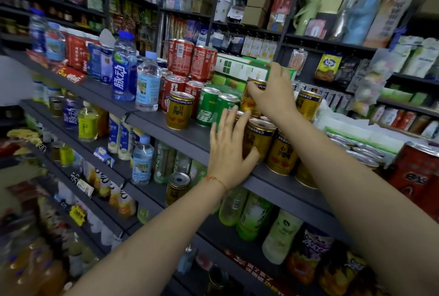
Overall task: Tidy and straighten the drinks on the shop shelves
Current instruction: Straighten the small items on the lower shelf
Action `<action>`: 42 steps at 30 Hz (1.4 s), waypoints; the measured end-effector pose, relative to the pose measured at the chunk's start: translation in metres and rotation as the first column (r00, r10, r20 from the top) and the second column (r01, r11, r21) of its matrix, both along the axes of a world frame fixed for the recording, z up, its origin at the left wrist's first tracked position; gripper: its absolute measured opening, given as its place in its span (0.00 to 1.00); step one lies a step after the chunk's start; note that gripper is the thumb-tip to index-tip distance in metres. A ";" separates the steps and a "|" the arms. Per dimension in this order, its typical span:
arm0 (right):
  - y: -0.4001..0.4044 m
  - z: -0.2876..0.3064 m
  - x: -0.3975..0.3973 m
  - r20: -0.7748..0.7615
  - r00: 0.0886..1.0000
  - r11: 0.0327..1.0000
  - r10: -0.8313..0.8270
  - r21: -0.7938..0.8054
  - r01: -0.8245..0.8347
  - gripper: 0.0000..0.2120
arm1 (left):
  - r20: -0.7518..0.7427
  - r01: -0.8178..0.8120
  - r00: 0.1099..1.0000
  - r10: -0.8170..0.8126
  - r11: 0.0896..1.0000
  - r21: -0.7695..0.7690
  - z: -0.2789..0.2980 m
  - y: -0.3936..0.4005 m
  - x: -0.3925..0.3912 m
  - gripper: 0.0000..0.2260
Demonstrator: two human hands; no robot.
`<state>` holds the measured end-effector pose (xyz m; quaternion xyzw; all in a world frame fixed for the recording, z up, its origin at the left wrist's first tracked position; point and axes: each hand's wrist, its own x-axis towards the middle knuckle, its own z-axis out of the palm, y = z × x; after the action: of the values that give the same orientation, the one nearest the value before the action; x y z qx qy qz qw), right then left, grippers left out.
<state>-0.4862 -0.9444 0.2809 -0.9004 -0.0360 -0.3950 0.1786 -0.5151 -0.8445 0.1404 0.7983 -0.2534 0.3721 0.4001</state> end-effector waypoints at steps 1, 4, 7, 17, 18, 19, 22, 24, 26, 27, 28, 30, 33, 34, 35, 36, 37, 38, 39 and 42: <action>0.009 0.004 -0.004 0.044 0.998 0.999 0.035 -0.027 -0.034 0.23 | -0.004 0.001 1.000 -0.001 0.996 -0.090 0.002 0.012 0.005 0.35; 0.049 0.006 -0.007 0.015 0.988 0.984 0.155 -0.087 -0.154 0.06 | -0.104 -0.074 0.994 0.036 0.916 -0.393 0.012 0.064 0.028 0.32; 0.101 -0.009 0.009 -0.155 0.966 0.977 0.206 -0.018 -0.212 0.07 | -0.244 -0.130 0.970 0.016 0.879 -0.459 0.019 0.116 0.064 0.32; 0.148 -0.062 0.073 -0.365 0.918 0.956 0.152 0.290 -0.043 0.28 | -0.368 0.139 0.874 -0.316 0.890 -0.435 0.018 0.167 0.128 0.18; 0.146 -0.058 0.066 -0.322 0.938 0.961 0.130 0.274 -0.039 0.29 | -0.308 0.166 0.885 -0.349 0.854 -0.493 0.019 0.165 0.127 0.18; 0.142 -0.054 0.058 -0.264 0.956 0.965 0.127 0.256 -0.058 0.30 | -0.240 0.214 0.882 -0.405 0.800 -0.560 0.023 0.162 0.125 0.19; 0.126 -0.035 0.031 -0.055 0.990 0.961 0.131 0.252 -0.113 0.27 | -0.016 0.461 0.775 -0.632 0.583 -0.669 0.048 0.145 0.105 0.17; 0.109 -0.023 0.017 0.093 0.992 0.944 0.082 0.313 -0.107 0.24 | 0.049 0.574 0.698 -0.714 0.518 -0.634 0.065 0.121 0.090 0.18; 0.087 -0.012 0.001 0.213 0.977 0.927 -0.013 0.370 -0.068 0.25 | 0.009 0.591 0.691 -0.723 0.558 -0.582 0.072 0.091 0.078 0.20; 0.074 -0.007 -0.007 0.251 0.966 0.918 -0.070 0.394 -0.036 0.26 | -0.031 0.572 0.710 -0.704 0.602 -0.557 0.071 0.076 0.072 0.22; 0.060 -0.003 -0.014 0.282 0.952 0.910 -0.119 0.415 -0.009 0.27 | -0.069 0.542 0.742 -0.667 0.658 -0.523 0.067 0.062 0.068 0.24; 0.031 0.005 -0.024 0.308 0.933 0.892 -0.186 0.452 0.029 0.28 | -0.112 0.479 0.819 -0.563 0.777 -0.408 0.054 0.038 0.063 0.27; -0.006 0.011 -0.028 0.210 0.936 0.873 -0.281 0.462 0.159 0.27 | -0.137 0.363 0.907 -0.398 0.904 -0.224 0.036 0.015 0.061 0.31; -0.016 0.011 -0.027 0.171 0.940 0.870 -0.296 0.454 0.192 0.26 | -0.143 0.325 0.924 -0.356 0.924 -0.200 0.035 0.012 0.062 0.30; -0.025 0.011 -0.024 0.143 0.943 0.870 -0.302 0.445 0.211 0.26 | -0.152 0.296 0.933 -0.327 0.935 -0.193 0.036 0.011 0.065 0.29; -0.033 0.011 -0.020 0.116 0.944 0.871 -0.310 0.432 0.233 0.26 | -0.159 0.278 0.938 -0.309 0.941 -0.193 0.037 0.010 0.067 0.28; -0.039 0.010 -0.017 0.088 0.944 0.873 -0.318 0.415 0.256 0.27 | -0.160 0.266 0.941 -0.297 0.945 -0.191 0.037 0.010 0.068 0.27; -0.042 0.010 -0.014 0.055 0.942 0.873 -0.331 0.398 0.284 0.28 | -0.151 0.256 0.946 -0.285 0.949 -0.184 0.037 0.010 0.068 0.26; -0.045 0.010 -0.011 0.021 0.939 0.873 -0.343 0.376 0.310 0.29 | -0.140 0.247 0.952 -0.273 0.953 -0.177 0.037 0.010 0.068 0.25; -0.051 0.007 -0.005 -0.057 0.927 0.872 -0.370 0.322 0.368 0.31 | -0.123 0.231 0.959 -0.254 0.957 -0.174 0.037 0.009 0.065 0.27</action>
<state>-0.4910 -0.9954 0.2883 -0.8471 0.2016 -0.4253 0.2466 -0.4499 -0.8353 0.1776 0.7518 -0.2897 0.2803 0.5218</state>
